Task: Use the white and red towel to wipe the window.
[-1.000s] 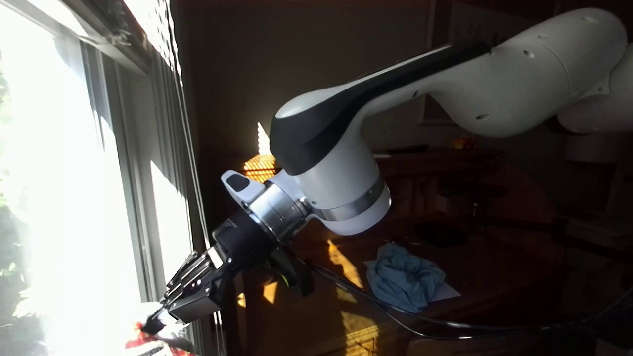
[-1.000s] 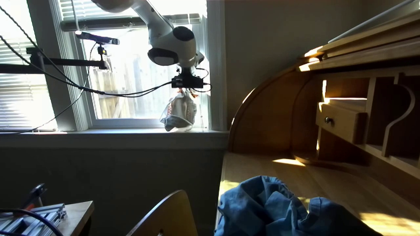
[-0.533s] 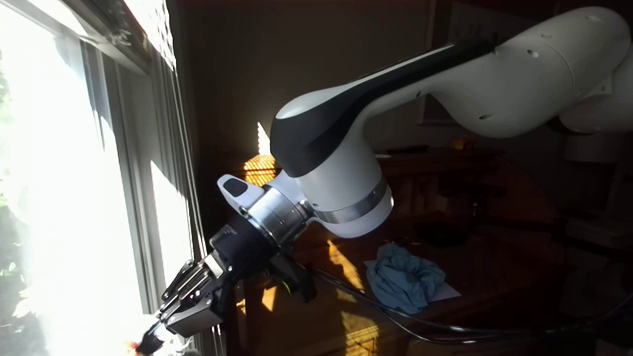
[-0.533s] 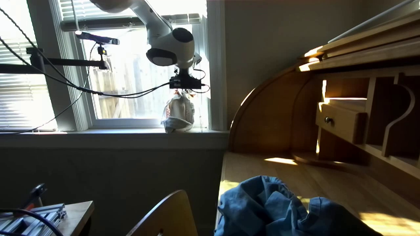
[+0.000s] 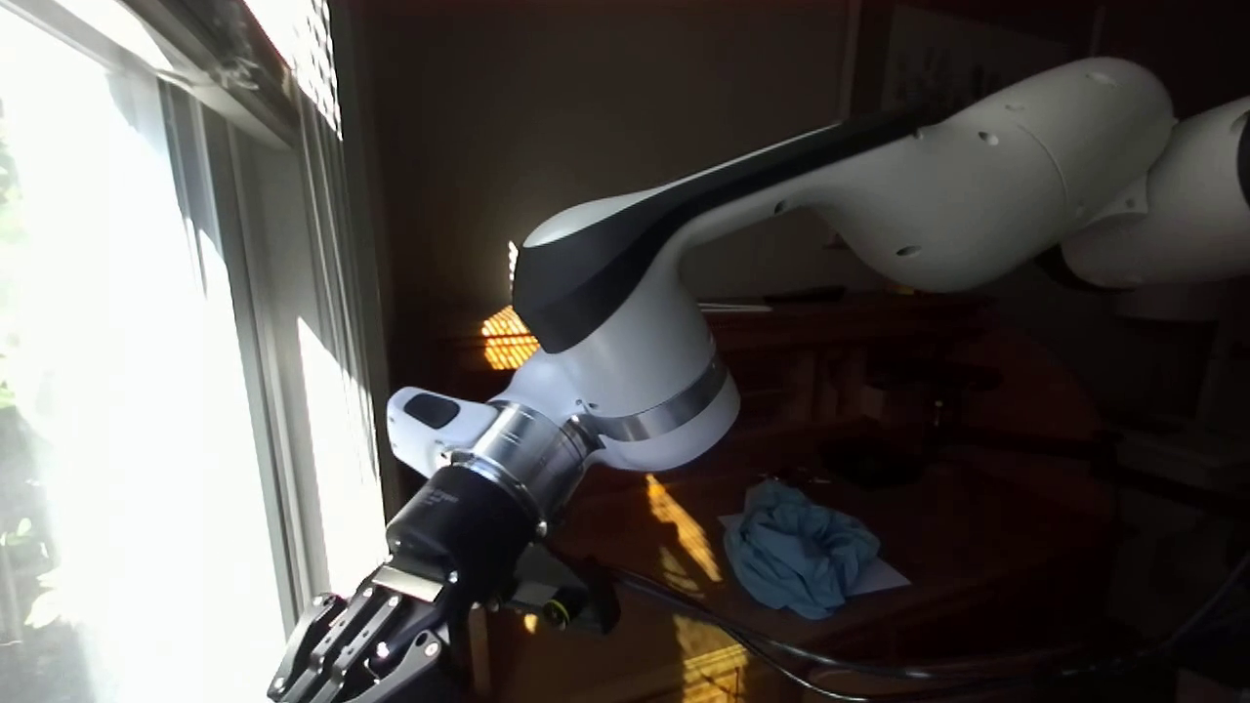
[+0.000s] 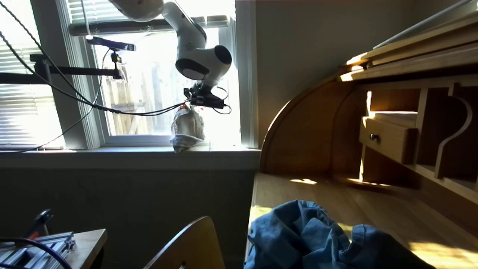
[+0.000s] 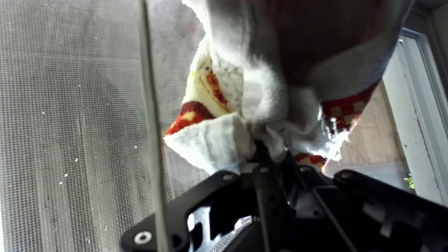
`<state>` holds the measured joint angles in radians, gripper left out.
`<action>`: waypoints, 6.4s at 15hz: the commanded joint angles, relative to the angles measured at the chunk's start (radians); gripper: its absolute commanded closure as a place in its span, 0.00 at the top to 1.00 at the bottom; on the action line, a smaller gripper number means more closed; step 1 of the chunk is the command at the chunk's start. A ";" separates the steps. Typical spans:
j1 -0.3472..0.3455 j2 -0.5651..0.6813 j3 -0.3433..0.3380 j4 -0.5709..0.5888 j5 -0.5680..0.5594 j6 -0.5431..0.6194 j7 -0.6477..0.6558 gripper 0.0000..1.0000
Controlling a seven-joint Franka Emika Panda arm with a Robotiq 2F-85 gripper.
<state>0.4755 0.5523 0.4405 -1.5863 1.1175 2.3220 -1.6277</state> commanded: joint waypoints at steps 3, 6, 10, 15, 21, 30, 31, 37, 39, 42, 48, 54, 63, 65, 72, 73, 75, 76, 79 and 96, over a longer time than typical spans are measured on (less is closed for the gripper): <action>0.008 0.113 0.020 0.146 0.000 -0.197 -0.049 0.02; 0.010 0.091 0.003 0.111 0.039 -0.140 -0.014 0.02; 0.022 0.037 -0.024 0.037 0.053 -0.025 0.077 0.02; 0.022 -0.013 -0.030 -0.033 0.039 0.135 0.131 0.02; 0.033 -0.053 -0.025 -0.089 -0.002 0.386 0.169 0.03; -0.057 -0.131 0.084 -0.088 -0.008 0.060 -0.035 0.02; -0.076 -0.163 0.097 -0.104 0.020 -0.006 -0.052 0.02; -0.115 -0.309 0.055 -0.173 0.162 -0.357 0.002 0.03; -0.105 -0.364 0.015 -0.217 0.154 -0.338 0.070 0.02; -0.102 -0.435 -0.024 -0.277 0.129 -0.308 0.161 0.02; -0.110 -0.609 -0.068 -0.410 0.124 -0.261 0.326 0.02; -0.131 -0.788 -0.086 -0.590 0.057 -0.153 0.563 0.02; -0.183 -0.931 -0.115 -0.764 -0.186 0.001 0.788 0.02; -0.173 -0.926 -0.136 -0.768 -0.203 0.032 0.760 0.02; -0.159 -0.876 -0.147 -0.741 -0.202 0.041 0.767 0.03; -0.160 -0.864 -0.151 -0.738 -0.200 0.040 0.772 0.03; -0.177 -0.843 -0.152 -0.739 -0.227 0.059 0.811 0.03; -0.184 -0.832 -0.157 -0.738 -0.239 0.071 0.826 0.02; -0.203 -0.791 -0.172 -0.727 -0.287 0.109 0.885 0.02; -0.284 -0.494 -0.252 -0.462 -0.893 0.097 1.626 0.02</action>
<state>0.2062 -0.0158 0.1980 -2.1468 0.3297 2.4528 -0.1338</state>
